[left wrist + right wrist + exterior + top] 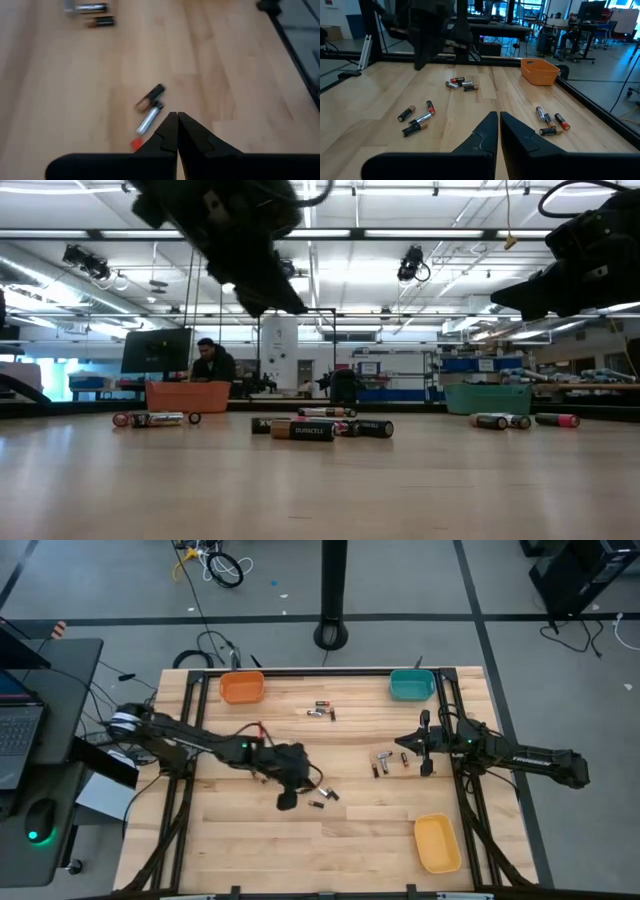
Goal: Sort batteries
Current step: Put the black-orange battery into the orange bin
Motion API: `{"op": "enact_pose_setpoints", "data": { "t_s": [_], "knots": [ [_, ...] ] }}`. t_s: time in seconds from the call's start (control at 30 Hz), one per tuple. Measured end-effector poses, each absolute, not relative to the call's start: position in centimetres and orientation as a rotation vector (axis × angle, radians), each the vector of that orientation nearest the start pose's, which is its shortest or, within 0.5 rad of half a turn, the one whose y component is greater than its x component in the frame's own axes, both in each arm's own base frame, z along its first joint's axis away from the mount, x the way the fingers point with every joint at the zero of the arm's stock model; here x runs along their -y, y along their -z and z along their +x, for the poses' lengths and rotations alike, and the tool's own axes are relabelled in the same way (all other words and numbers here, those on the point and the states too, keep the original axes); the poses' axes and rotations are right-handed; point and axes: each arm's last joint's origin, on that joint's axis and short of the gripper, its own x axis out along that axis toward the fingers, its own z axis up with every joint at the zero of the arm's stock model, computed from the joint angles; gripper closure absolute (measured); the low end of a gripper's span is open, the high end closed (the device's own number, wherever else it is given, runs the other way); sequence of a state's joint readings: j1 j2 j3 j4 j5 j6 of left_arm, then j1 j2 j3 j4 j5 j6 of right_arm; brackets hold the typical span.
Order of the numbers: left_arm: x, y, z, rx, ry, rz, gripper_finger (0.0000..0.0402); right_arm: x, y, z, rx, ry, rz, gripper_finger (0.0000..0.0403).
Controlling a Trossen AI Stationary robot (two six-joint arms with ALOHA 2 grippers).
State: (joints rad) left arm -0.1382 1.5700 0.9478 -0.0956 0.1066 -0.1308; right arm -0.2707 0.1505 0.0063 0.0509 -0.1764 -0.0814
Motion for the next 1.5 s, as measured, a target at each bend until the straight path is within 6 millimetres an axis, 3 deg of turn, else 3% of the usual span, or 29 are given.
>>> {"op": "enact_pose_setpoints", "data": {
  "t_s": [0.23, 0.4, 0.7, 0.87, 1.5],
  "knots": [
    [5.4, -19.7, 35.8, -0.932, 0.258, 0.031, 0.0389, 2.3, -15.8, 10.3, -0.094, 0.090, -0.061, 0.0373],
    [6.0, -19.5, 37.1, -1.028, 0.283, 0.055, 0.0375, 2.3, -15.8, 10.3, -0.094, 0.090, -0.061, 0.0373],
    [8.1, -18.6, 37.1, -1.102, 0.303, 0.081, 0.0289, 2.3, -15.9, 10.3, -0.087, 0.091, -0.062, 0.0373],
    [8.2, -18.2, 37.0, -1.108, 0.244, 0.062, 0.0253, 2.3, -15.9, 10.3, -0.088, 0.091, -0.062, 0.0373],
    [8.7, -14.3, 37.8, -1.160, 0.168, 0.004, 0.0243, 2.3, -15.9, 10.3, -0.085, 0.090, -0.063, 0.0373]
  ]
}}
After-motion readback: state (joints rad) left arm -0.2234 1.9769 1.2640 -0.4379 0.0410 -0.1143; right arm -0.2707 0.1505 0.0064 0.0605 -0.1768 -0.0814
